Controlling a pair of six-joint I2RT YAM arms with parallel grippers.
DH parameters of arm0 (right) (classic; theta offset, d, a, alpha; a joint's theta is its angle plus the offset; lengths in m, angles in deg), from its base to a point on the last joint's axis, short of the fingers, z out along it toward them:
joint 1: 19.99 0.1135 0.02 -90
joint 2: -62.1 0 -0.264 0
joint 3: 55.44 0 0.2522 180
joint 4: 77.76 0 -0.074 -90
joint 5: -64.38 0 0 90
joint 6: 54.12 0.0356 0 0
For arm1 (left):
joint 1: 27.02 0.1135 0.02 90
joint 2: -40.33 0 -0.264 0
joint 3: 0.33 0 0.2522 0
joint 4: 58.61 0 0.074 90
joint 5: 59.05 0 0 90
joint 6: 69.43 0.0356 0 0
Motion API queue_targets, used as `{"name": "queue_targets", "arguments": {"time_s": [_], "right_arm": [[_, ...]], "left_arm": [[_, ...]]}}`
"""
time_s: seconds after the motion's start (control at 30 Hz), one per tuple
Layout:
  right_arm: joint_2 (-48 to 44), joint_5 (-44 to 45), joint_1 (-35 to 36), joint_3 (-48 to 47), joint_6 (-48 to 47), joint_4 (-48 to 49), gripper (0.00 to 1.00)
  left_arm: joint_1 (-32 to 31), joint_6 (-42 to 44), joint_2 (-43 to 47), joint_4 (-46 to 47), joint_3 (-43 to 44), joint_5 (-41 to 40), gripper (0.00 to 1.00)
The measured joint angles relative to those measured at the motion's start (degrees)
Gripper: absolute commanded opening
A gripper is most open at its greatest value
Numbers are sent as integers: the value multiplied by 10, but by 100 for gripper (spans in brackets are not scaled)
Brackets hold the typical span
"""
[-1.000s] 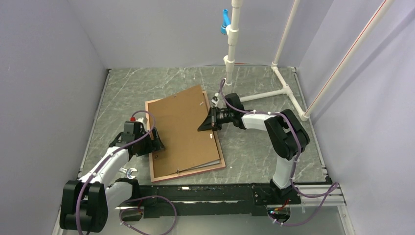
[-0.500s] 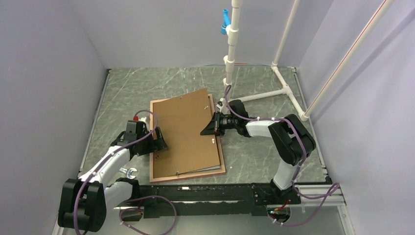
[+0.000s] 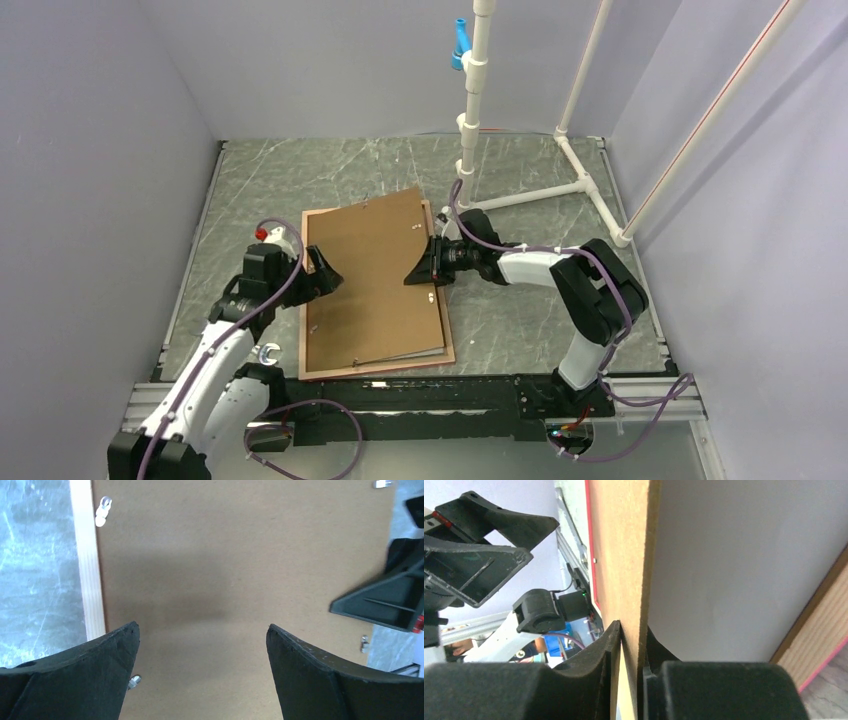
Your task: Put the photo into the frame
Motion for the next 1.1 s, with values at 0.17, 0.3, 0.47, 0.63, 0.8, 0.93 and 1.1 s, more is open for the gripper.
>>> {"name": "queue_targets", "arguments": {"time_s": [0.17,0.3,0.47,0.63,0.8,0.93,1.1], "right_arm": [[0,19,5,0,-18,-29,29],[3,28,11,0,-32,-53,34],[12,37,16,-4,-54,-85,45],[13,54,25,-7,-84,-124,50],[13,57,26,-11,-96,-136,49],[13,57,26,-16,-97,-145,48],[13,57,26,-27,-96,-155,48]], "left_arm": [[1,-2,-49,-28,0,-26,99],[1,-2,-49,-54,0,-66,99],[2,-2,-60,-67,0,-91,99],[2,-2,-98,-66,0,-96,100],[3,5,-104,-61,-1,-87,96],[-2,19,-74,-64,1,-61,90],[-57,34,-48,-85,35,-7,78]]}}
